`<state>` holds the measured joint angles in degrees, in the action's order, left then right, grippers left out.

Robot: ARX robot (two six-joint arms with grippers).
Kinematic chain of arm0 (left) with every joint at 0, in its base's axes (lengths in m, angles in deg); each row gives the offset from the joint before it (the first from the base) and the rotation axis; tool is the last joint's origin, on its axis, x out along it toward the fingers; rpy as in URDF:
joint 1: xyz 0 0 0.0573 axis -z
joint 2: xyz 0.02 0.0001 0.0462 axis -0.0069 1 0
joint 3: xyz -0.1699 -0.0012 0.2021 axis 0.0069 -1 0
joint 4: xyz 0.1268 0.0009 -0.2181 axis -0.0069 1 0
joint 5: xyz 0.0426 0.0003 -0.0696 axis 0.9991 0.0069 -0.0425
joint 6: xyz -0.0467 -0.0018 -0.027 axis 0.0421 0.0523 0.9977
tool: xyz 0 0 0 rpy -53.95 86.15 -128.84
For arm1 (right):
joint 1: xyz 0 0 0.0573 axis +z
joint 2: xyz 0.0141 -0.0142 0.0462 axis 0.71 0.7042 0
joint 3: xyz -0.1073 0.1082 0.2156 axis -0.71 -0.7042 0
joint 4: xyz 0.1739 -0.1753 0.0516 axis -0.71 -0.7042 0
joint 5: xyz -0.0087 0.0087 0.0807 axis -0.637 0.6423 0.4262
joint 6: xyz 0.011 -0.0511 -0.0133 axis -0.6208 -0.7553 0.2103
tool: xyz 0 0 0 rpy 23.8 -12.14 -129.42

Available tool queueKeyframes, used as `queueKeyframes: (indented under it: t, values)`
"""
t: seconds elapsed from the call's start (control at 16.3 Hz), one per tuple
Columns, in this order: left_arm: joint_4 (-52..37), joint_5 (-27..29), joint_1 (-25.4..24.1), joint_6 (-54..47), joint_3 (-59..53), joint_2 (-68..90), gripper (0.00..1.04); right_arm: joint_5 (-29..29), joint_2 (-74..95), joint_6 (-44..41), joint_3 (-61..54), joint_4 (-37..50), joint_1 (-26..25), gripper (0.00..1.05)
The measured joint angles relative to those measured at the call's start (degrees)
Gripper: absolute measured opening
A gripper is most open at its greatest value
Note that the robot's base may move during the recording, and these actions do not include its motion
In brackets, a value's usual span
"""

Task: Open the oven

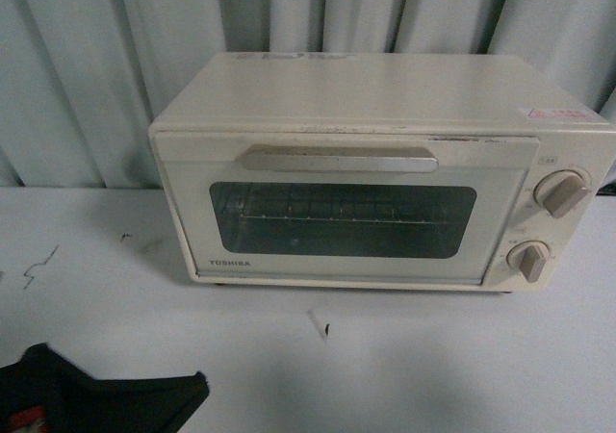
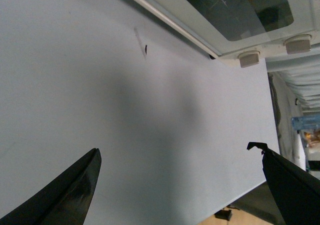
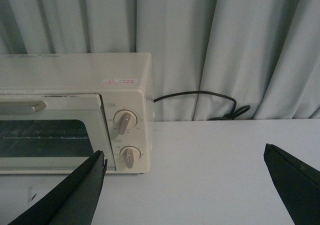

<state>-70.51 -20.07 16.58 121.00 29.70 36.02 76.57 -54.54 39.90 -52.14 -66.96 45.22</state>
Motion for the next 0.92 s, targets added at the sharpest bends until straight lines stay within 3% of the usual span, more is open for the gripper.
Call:
queueKeyframes:
  t: [0.43, 0.61, 0.92]
  values:
    - [-21.33, -0.35, 3.34, 9.68, 3.91, 27.26, 0.98, 0.0, 0.0, 0.0, 0.0, 0.0, 0.0, 0.98]
    - [-23.65, -0.42, 5.4, 10.99, 4.55, 34.01, 0.98, 0.0, 0.0, 0.0, 0.0, 0.0, 0.0, 0.98]
    - [-25.57, -3.83, 2.4, 12.09, 4.31, 37.13, 0.98, 0.0, 0.0, 0.0, 0.0, 0.0, 0.0, 0.98]
